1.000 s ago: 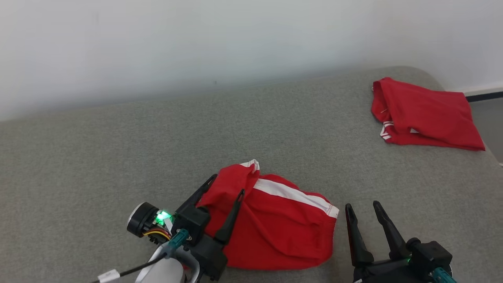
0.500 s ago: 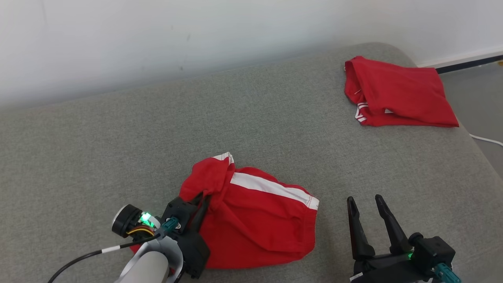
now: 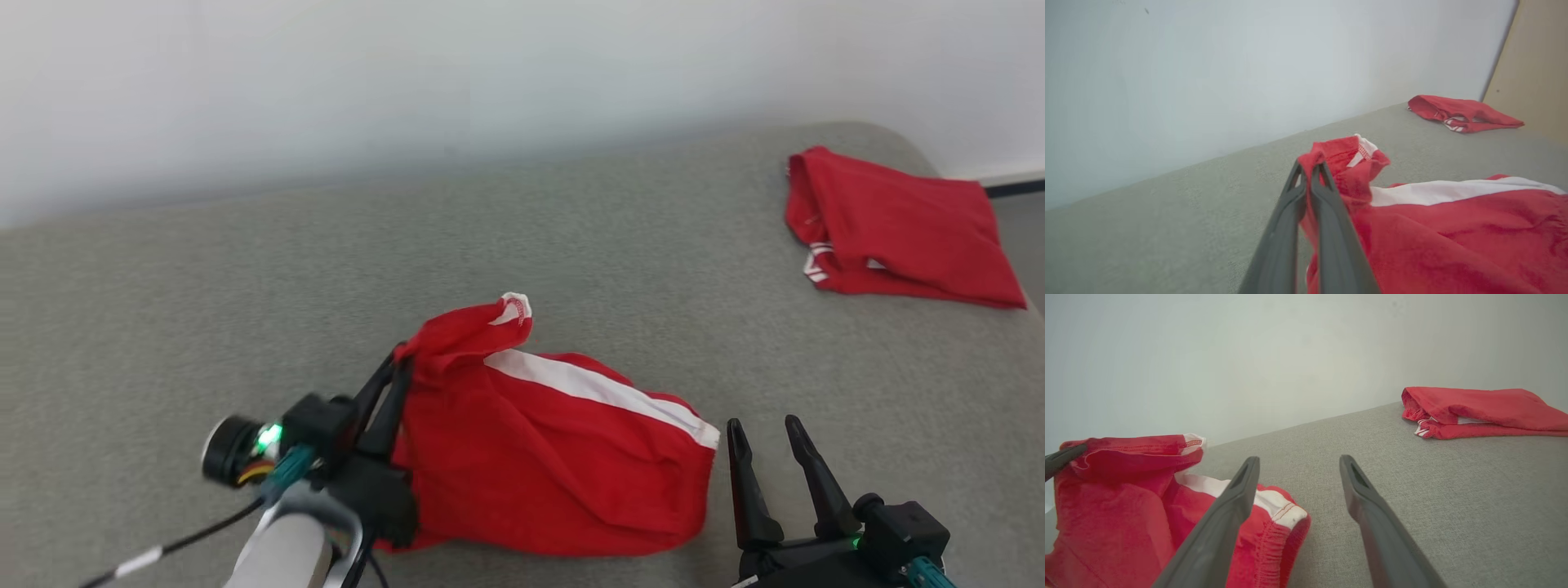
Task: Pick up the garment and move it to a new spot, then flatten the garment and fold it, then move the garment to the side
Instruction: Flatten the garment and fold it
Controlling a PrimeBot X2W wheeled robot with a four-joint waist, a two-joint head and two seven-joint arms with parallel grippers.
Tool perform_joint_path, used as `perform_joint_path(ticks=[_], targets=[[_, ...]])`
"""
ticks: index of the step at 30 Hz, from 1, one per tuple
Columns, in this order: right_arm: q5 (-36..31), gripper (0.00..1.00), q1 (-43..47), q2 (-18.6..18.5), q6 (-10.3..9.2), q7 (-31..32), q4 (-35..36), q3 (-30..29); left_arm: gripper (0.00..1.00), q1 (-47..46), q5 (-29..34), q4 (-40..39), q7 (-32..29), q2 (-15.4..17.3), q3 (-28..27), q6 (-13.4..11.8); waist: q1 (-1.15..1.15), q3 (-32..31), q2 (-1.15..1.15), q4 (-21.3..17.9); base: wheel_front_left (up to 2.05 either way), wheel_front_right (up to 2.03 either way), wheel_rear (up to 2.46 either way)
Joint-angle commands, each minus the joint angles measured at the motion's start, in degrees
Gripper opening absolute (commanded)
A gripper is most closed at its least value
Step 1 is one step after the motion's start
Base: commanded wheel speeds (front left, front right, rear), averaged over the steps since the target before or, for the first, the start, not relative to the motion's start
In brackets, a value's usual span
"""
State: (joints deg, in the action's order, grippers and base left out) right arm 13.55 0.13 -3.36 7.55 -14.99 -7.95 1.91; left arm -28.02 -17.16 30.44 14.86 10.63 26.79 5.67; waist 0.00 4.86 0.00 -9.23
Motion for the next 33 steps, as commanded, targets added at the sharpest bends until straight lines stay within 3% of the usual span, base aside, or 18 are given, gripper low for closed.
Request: perform_joint_path(ticks=[1,9,18,19,20,21,33], targets=[[-0.05,1.00,0.61,0.20,-0.16,-0.25,0.13,0.19,0.00,3.27,-1.07,-2.39,0.33,0.59,-1.39,-0.94,0.00,-1.52,0.00,3.07,0.00,0.00,0.00],[0.19,1.00,1.46,-0.39,-0.16,-0.25,-0.22,0.33,0.00,19.66,-3.84,-16.53,0.31,1.04,-8.30,-4.30,0.00,-2.92,0.00,7.17,0.00,0.00,0.00],[0.47,1.00,1.88,-1.43,-0.16,-0.25,-0.69,1.24,0.00,30.47,-5.03,-15.75,0.34,-3.56,-13.62,-3.73,0.00,-4.14,0.00,7.96,0.00,0.00,0.00],[0.47,1.00,1.95,-1.51,-0.16,-0.25,-0.69,1.26,0.11,30.85,-4.75,-15.27,0.33,-3.98,-14.13,-3.62,0.00,-4.25,0.00,7.99,0.00,0.00,0.00],[0.49,1.00,1.99,-1.60,-0.16,-0.25,-0.70,1.29,0.72,31.31,-4.23,-14.66,0.33,-4.25,-14.45,-3.32,0.00,-4.35,0.00,7.98,0.00,0.00,0.00],[0.50,1.00,2.07,-1.70,-0.16,-0.25,-0.75,1.32,1.00,31.43,-3.93,-14.47,0.33,-4.60,-15.03,-3.43,0.00,-4.45,0.00,7.96,0.00,0.00,0.00],[0.68,1.00,3.04,-1.76,-0.16,-0.25,-0.64,0.58,1.00,32.69,2.07,-20.28,0.34,-6.24,-24.21,-1.94,0.00,-5.61,0.00,8.12,0.00,0.00,0.00]])
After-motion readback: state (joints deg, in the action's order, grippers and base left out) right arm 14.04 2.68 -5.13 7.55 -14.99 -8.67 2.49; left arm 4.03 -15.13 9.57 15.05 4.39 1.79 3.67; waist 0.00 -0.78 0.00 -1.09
